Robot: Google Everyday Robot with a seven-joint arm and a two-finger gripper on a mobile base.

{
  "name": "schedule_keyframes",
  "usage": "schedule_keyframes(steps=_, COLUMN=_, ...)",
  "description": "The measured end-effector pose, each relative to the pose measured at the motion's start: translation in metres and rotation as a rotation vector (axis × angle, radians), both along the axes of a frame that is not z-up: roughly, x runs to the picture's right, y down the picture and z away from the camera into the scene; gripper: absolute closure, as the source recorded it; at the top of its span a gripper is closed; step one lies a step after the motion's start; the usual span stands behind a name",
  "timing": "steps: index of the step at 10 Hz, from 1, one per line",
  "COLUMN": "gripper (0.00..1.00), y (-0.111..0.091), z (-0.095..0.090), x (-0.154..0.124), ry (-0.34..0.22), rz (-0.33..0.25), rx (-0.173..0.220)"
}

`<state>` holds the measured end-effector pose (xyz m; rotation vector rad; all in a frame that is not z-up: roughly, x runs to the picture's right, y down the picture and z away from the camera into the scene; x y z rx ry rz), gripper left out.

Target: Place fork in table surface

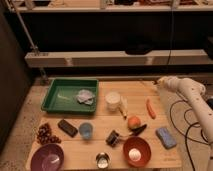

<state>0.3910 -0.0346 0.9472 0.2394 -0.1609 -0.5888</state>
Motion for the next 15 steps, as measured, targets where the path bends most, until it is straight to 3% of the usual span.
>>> schedule_keyframes(steps=2, gripper=1.00, y=0.022, z=-0.005, x=0.004, ry=-0.009, rz=-0.002, rx=-0.028)
schedule_keyframes(steps=7, gripper=0.98, y=0.047, z=-0.010, x=0.002, ry=-0.032, rz=-0.013, rx=-0.074)
schedule_keyframes(steps=9, gripper=0.82, y=0.055, z=-0.008, x=-0.001, ry=-0.047, rz=-0.016, rx=-0.100)
schedule_keyframes(steps=11, gripper=0.58, y=0.066, z=-0.006, x=-0.006, ry=-0.067, rz=-0.016, rx=-0.128)
schedule_keyframes(steps=15, gripper=0.23, y=0.082, z=-0.006, x=-0.018, ry=-0.115, rz=-0.009, rx=-0.164)
